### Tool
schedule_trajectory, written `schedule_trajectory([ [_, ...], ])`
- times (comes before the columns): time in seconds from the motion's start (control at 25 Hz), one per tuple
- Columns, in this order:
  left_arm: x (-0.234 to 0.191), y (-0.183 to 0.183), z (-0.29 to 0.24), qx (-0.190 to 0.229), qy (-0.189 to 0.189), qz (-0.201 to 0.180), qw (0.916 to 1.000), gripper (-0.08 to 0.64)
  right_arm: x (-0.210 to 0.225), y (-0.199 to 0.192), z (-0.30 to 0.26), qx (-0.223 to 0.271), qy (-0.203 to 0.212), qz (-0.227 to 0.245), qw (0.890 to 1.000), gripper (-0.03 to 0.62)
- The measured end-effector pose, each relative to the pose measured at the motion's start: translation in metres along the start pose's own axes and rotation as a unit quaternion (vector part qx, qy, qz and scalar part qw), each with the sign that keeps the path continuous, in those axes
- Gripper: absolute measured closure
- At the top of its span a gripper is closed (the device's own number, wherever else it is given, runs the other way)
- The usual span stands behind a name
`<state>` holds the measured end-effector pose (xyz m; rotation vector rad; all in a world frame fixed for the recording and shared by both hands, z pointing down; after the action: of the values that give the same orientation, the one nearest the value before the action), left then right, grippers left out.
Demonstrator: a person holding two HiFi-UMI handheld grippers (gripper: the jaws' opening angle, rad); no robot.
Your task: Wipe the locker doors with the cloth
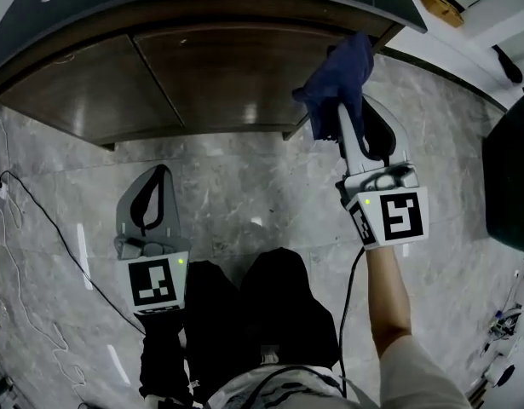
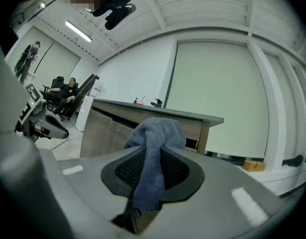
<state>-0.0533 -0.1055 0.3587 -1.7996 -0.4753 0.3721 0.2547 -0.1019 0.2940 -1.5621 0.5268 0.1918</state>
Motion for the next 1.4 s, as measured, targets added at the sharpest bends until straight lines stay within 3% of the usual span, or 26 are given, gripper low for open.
schedule_trajectory([
  [0.28,0.002,-0.052,-0.045,0.037,-0.001,-0.015,0.9992,0.56,0.012,-0.031,-0.028,0.072,-0.031,0.06,0.995,0.508],
  [0.44,0.01,-0.075,-0.054,0.049,-0.014,-0.015,0.9986,0.56,0.011,-0.047,-0.041,0.091,-0.04,0.07,0.993,0.508],
  [0.88,0.007,-0.098,-0.025,0.053,0.011,-0.012,0.9984,0.56,0.031,-0.073,-0.073,0.065,-0.07,0.076,0.992,0.506],
  [1.4,-0.002,-0.093,-0.013,0.055,0.028,-0.006,0.9981,0.56,0.011,-0.121,-0.084,0.039,-0.058,0.062,0.996,0.506],
])
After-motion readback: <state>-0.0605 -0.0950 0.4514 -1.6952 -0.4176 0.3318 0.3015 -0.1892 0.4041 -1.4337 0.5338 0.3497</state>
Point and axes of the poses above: the fingertips, and each gripper's own axes: z backward along the fingers, x to its right, y out of its top, the point moved 7 cm from there along z, backward along the fingers, and after that the axes turned 9 degrees about z, right-handed, at the moved point
